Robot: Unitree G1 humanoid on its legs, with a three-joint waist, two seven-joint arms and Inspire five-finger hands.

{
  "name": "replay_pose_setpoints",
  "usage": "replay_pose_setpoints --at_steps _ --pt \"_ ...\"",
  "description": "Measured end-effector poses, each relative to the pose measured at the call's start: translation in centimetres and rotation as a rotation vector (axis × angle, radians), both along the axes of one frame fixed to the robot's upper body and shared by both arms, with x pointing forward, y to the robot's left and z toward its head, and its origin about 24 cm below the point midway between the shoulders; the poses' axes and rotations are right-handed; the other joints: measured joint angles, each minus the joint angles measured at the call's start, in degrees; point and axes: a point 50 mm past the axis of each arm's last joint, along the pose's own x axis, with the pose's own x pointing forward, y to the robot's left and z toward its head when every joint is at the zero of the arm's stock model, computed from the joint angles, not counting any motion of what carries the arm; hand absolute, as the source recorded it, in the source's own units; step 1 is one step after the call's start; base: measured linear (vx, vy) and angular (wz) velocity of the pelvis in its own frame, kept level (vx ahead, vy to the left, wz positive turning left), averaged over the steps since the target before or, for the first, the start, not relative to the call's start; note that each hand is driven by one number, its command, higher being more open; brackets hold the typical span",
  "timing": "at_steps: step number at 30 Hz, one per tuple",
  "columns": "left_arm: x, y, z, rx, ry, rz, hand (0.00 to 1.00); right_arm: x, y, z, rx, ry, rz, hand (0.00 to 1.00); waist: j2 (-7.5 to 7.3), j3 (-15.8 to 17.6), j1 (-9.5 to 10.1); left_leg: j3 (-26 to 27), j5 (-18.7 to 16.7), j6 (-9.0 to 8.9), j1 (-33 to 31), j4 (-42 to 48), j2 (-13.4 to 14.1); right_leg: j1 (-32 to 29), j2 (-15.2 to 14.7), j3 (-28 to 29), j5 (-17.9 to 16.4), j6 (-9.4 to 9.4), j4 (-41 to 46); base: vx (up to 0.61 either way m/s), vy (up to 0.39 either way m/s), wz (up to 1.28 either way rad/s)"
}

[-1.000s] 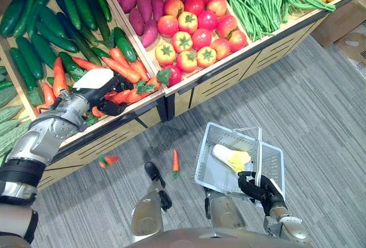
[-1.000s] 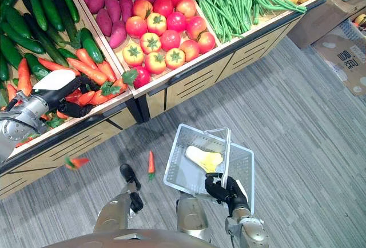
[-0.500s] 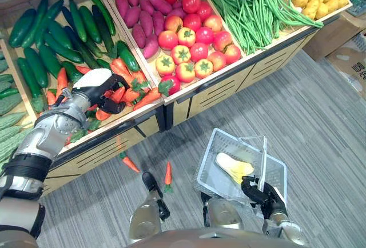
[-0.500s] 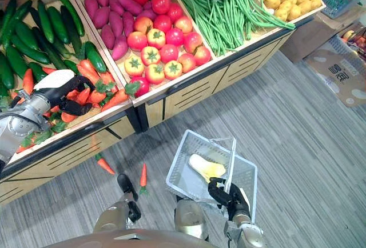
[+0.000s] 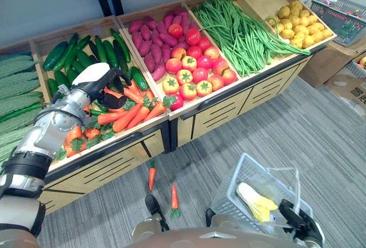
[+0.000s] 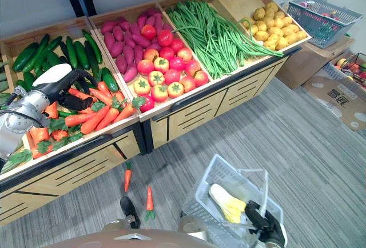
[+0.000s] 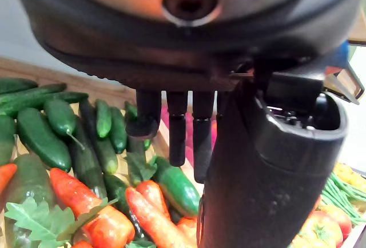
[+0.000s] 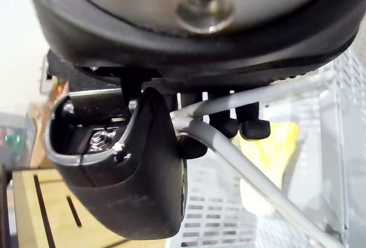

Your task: Pick vegetable in the basket

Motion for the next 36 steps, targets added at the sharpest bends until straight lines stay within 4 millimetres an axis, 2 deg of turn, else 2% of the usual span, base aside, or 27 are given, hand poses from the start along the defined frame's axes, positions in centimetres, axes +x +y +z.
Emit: replay_pose_setpoints --at_steps 3,7,8,12,21,26,36 --pt "0.0 -0.1 0.2 0.000 -0.008 -0.006 0.00 -1.4 -1.0 0.1 -0.007 0.022 -0.087 0.00 -0.80 -0.62 -0.34 0.13 -0.01 0.00 0.57 0.00 0.00 0.52 -0.02 0.23 0.01 0.01 -0.05 0.00 0.005 -0.01" --pt "0.0 -0.3 0.3 0.001 -0.015 -0.016 0.00 -2.2 -2.0 0.5 -0.028 0.015 -0.167 0.00 -1.31 -1.18 -0.94 0.28 -0.01 0.01 0.68 -0.01 0.01 0.60 -0.05 0.50 -0.13 -0.23 -0.16 0.00 0.008 -0.02" --pt "0.0 -0.3 0.3 0.001 -0.015 -0.016 1.00 -2.5 -2.5 0.7 -0.039 0.015 -0.189 0.00 -1.38 -1.22 -1.03 0.43 -0.02 0.01 0.72 -0.01 0.01 0.57 -0.07 0.66 -0.12 -0.22 -0.22 0.00 0.016 -0.06" --pt "0.0 -0.5 0.1 -0.008 -0.012 -0.018 1.00 -3.0 -3.1 1.0 -0.062 0.019 -0.230 0.00 -1.44 -1.27 -1.04 0.68 -0.02 0.02 0.79 -0.01 0.03 0.51 -0.08 0.76 -0.05 -0.14 -0.21 0.00 0.008 -0.02" --pt "0.1 -1.3 -1.2 -0.057 0.010 -0.022 1.00 -2.4 -2.8 0.8 -0.044 0.022 -0.197 0.00 -1.53 -1.32 -0.99 1.14 -0.07 -0.03 1.27 -0.01 0.16 0.71 0.05 1.30 0.23 0.26 -0.09 0.01 0.002 -0.02" --pt "-0.3 -1.1 -2.2 -0.064 0.044 0.002 1.00 -1.6 -2.0 0.4 -0.029 0.039 -0.108 0.00 -1.60 -1.28 -0.92 1.98 -0.35 -0.01 1.35 -0.02 0.28 0.30 -0.01 2.12 0.23 0.26 -0.12 0.02 0.008 -0.08" --pt "-0.8 0.5 -2.3 -0.085 0.042 0.066 1.00 -0.4 -0.8 0.3 -0.025 0.055 0.035 0.00 -1.78 -1.13 -0.83 3.33 -0.82 -0.07 0.78 -0.01 0.46 -0.59 -0.13 3.34 0.38 0.43 -0.13 0.04 0.006 -0.07"
